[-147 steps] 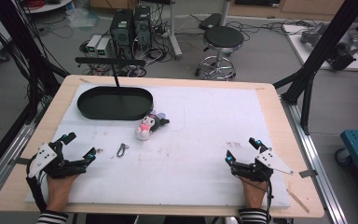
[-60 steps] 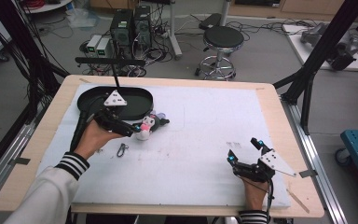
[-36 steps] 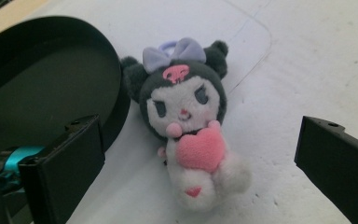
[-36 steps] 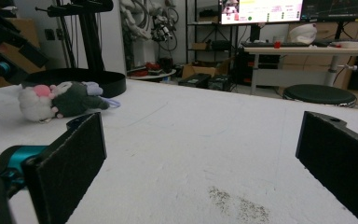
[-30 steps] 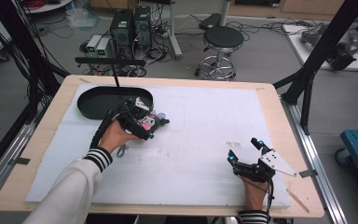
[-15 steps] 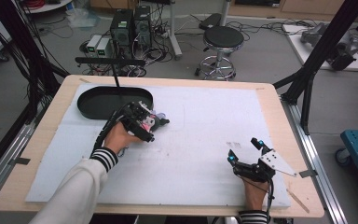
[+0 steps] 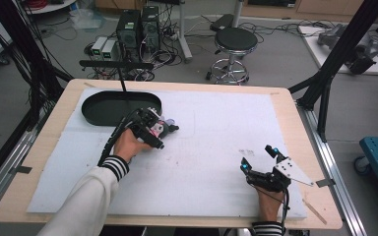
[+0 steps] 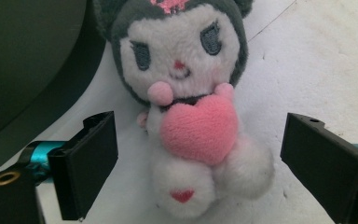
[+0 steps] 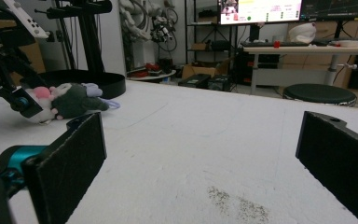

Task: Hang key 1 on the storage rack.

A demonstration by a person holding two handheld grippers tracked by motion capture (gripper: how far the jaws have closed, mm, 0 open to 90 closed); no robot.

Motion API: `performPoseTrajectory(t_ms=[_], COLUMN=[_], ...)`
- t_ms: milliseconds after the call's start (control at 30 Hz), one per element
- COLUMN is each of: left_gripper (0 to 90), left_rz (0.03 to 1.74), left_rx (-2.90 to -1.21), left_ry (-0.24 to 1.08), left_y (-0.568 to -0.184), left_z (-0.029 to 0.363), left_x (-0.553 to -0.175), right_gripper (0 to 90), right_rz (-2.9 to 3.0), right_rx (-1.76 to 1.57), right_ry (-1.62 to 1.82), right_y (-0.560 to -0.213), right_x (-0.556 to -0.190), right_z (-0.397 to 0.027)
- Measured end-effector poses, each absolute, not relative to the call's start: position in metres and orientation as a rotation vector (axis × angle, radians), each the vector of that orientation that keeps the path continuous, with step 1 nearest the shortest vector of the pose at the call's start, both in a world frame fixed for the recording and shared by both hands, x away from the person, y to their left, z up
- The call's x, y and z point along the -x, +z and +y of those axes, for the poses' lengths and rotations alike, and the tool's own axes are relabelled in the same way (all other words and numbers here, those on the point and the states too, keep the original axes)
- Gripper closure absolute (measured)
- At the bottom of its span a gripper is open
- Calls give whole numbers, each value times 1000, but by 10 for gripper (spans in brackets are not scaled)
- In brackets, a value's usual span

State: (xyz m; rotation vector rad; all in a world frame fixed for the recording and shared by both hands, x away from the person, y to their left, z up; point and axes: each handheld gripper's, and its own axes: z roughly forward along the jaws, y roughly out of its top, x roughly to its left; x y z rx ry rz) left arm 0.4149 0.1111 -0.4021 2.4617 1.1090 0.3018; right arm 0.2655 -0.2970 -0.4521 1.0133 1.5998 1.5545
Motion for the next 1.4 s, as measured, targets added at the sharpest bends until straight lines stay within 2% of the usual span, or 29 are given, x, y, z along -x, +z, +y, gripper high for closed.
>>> performPoseTrajectory(t_ms=[233,567,733,1067,1400], left_gripper=[187,384,483,506,514], left_rz=[1117,1150,1138,1078,1030], left_rx=[-2467,-2490,-2504,-2543,-2487], left_ry=[297,313,378,448,413], left_y=[-405,-410,-409,-405,-396], left_z=[111,107,107,107,112], left_x=[-417,-418,-417,-413,-410], right_gripper=[8,8,8,8,8], right_rz=[1600,1599,1600,1601,1601], right_rx=[-1015,-1020,-1022,-1022,-1023], right_ry=[1556,1564,1564,1563,1565], right_y=[-452,-452,-452,-452,-452], right_x=[-265,-266,-265,-265,-265], right_z=[-297,-297,-297,-297,-297])
